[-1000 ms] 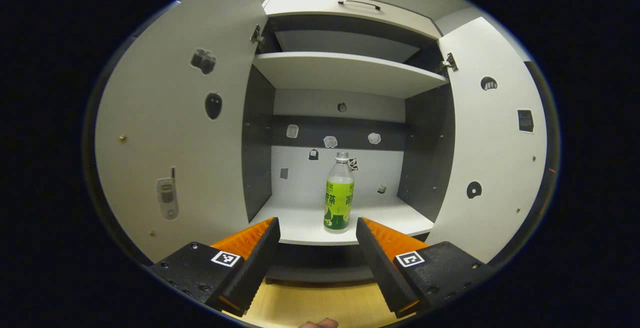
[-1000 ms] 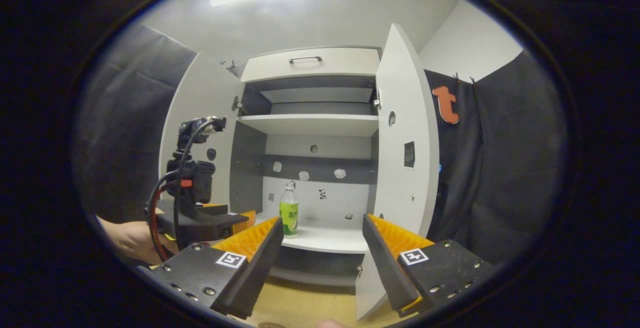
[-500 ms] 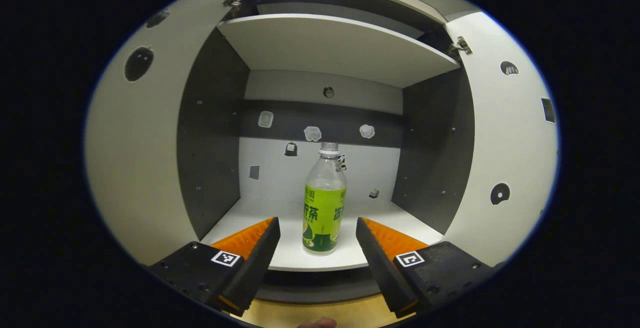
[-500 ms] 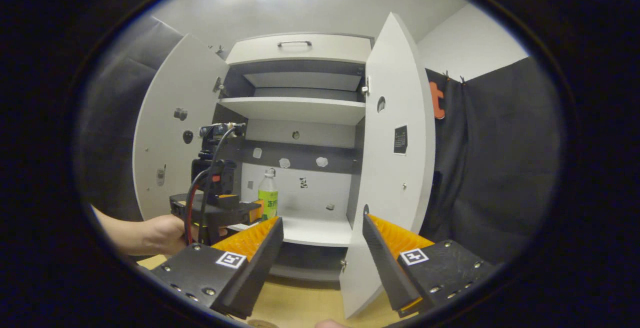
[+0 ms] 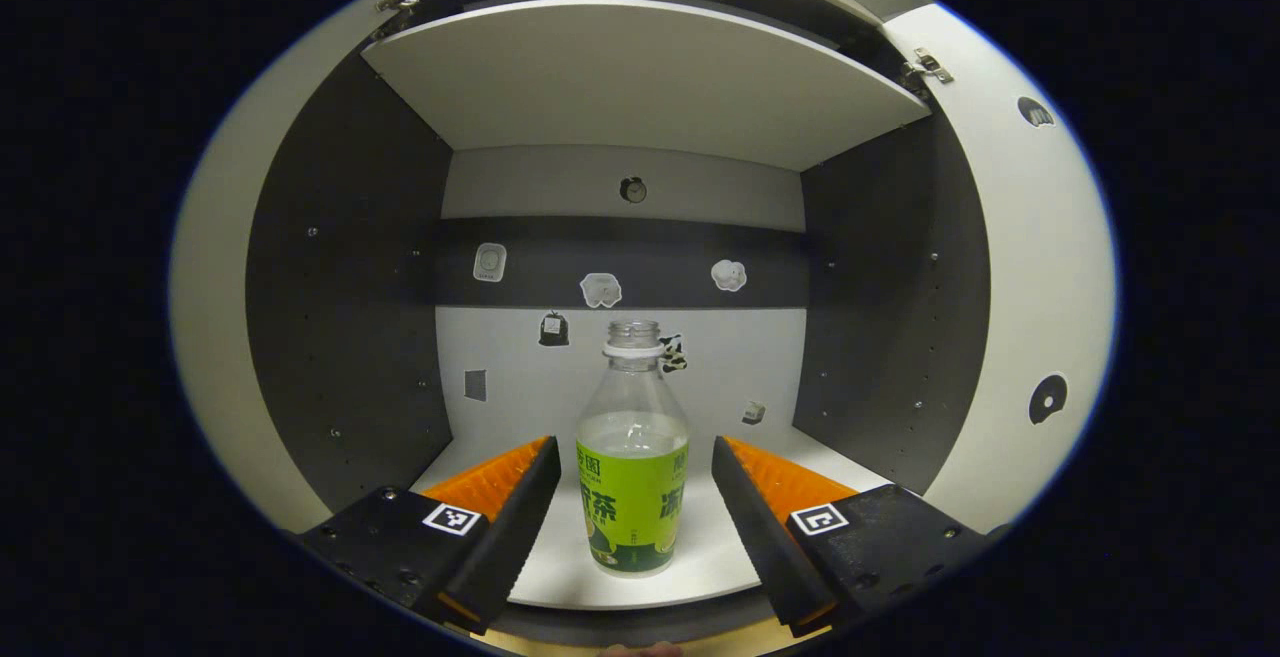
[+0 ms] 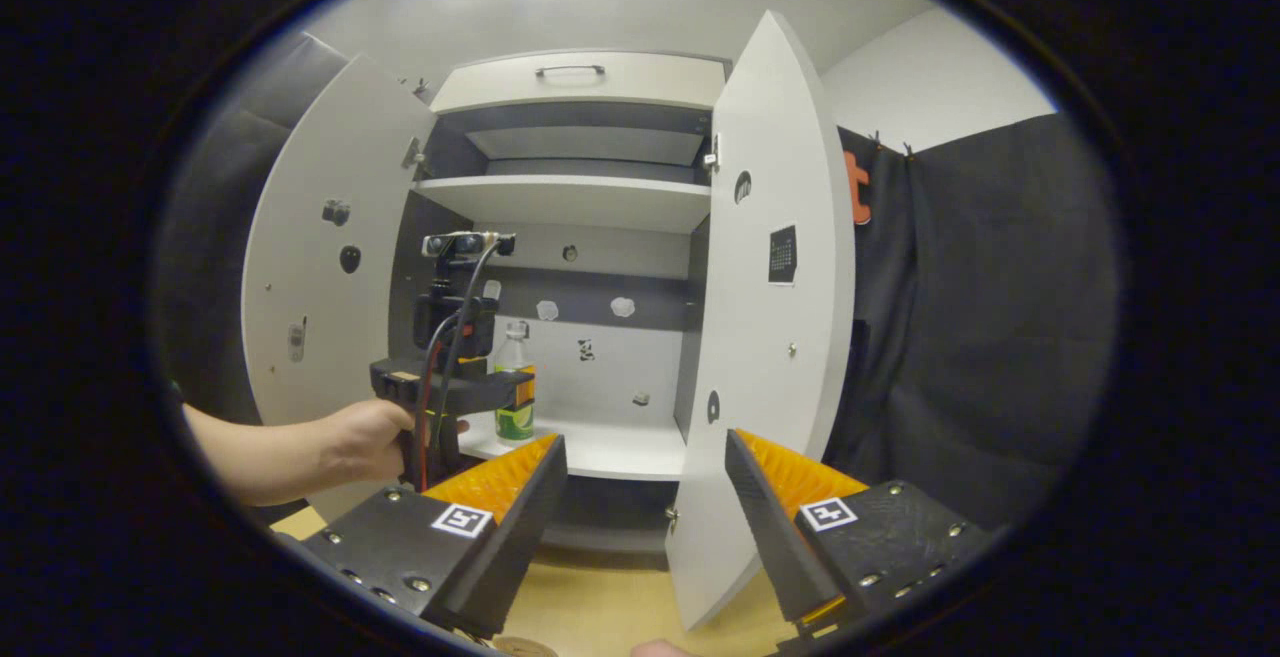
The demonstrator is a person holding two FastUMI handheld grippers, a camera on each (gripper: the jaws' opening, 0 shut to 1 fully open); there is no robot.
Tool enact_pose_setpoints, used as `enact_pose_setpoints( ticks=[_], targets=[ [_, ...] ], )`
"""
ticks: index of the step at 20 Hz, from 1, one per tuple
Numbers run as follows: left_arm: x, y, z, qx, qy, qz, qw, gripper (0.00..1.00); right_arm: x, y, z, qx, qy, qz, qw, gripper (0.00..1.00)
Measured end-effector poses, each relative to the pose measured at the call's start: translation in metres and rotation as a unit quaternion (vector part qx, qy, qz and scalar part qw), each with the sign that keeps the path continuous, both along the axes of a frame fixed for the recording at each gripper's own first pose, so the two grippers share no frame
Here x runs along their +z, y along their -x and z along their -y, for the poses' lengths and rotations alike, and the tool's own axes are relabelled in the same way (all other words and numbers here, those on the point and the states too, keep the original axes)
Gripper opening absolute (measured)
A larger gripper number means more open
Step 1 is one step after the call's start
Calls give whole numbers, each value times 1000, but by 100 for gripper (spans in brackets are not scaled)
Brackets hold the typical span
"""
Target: Grasp the bottle in the cabinet with the left hand and place it on the coaster, then close the right door with the right hand and the left door with the left hand.
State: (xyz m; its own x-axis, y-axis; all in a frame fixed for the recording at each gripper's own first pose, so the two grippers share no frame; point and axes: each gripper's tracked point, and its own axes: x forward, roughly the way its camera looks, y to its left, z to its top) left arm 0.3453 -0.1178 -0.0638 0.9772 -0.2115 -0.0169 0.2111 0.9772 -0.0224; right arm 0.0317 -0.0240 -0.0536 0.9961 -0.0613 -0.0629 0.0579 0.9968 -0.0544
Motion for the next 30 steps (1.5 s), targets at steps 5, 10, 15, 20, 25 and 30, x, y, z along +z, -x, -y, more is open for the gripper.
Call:
enact_pose_setpoints(
  ticks=[5,10,15,20,25,30],
  targets=[
    [-4,-33,-1,0,0,-9,1000,96,0,1,3,-10,-10,-4,1000,93],
    [6,-10,2,-28,25,-6,999,80,3,2,1,-7,-30,-4,1000,93],
    [29,36,-9,-31,11,14,999,79,13,0,-3,2,-49,1,999,96],
    [41,98,-17,-41,19,15,999,79,17,-2,-8,11,-55,0,998,93],
    [39,155,-22,-41,24,4,999,80,12,-6,-20,31,-49,-4,998,100],
    [13,201,-31,-44,18,-3,999,79,14,-15,-38,57,-57,-3,997,93]
  ],
)
